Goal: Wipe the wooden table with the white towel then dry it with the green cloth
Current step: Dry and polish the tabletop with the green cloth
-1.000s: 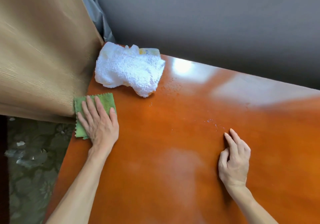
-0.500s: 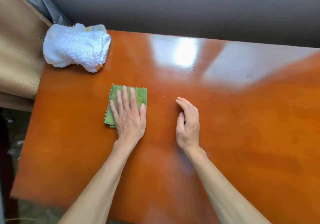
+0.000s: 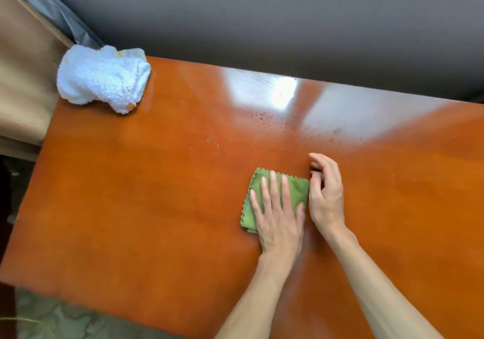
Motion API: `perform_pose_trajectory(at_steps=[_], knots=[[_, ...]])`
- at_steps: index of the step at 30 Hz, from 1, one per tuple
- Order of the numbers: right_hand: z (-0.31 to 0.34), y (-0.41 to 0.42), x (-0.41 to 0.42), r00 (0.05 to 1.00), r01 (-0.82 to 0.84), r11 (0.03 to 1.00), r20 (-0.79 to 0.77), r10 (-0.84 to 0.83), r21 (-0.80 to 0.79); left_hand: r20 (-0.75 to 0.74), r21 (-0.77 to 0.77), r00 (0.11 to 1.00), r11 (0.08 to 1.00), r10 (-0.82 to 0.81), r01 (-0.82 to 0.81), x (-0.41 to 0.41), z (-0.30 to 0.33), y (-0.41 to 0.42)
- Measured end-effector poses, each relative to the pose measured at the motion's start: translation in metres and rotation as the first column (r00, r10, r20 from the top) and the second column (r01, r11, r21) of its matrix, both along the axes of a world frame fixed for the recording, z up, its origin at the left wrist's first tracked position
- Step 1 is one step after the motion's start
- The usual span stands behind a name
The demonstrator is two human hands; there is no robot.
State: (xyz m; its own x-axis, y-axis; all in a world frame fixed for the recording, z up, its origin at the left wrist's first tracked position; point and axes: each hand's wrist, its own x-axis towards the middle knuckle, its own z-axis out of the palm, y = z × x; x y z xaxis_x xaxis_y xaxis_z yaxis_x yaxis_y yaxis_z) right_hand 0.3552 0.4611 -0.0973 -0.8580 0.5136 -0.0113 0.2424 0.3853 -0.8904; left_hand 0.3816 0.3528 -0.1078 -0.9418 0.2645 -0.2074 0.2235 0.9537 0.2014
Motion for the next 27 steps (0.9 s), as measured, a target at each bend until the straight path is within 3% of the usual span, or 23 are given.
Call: perform_pose_trajectory(at_steps=[5, 11, 14, 16, 21, 27], knots=[[-0.006, 0.014, 0.001, 0.997, 0.022, 0.997, 0.067, -0.026, 0.071, -0.121, -0.017, 0.987, 0.994, 0.103, -0.106, -0.134, -0.009, -0.094], [-0.008, 0.014, 0.0, 0.993, 0.054, 0.994, 0.101, -0.064, 0.1, -0.091, -0.026, 0.983, 0.986, 0.16, -0.163, -0.219, -0.008, -0.171], [-0.004, 0.019, 0.006, 0.993, 0.05, 0.997, 0.1, -0.056, 0.059, -0.072, -0.009, 0.963, 0.965, 0.26, -0.261, -0.212, -0.01, -0.153], [-0.001, 0.027, 0.012, 0.993, 0.066, 0.996, 0.089, -0.071, 0.063, -0.067, 0.001, 0.967, 0.97, 0.244, -0.245, -0.198, -0.011, -0.124], [0.002, 0.057, 0.036, 0.988, 0.082, 0.992, 0.119, -0.094, 0.1, -0.091, -0.015, 0.996, 1.0, -0.026, 0.024, -0.13, -0.008, -0.015], [0.002, 0.105, 0.077, 0.976, 0.13, 0.981, 0.157, -0.152, 0.146, -0.034, -0.008, 0.962, 0.963, -0.27, 0.27, -0.01, -0.007, 0.1]])
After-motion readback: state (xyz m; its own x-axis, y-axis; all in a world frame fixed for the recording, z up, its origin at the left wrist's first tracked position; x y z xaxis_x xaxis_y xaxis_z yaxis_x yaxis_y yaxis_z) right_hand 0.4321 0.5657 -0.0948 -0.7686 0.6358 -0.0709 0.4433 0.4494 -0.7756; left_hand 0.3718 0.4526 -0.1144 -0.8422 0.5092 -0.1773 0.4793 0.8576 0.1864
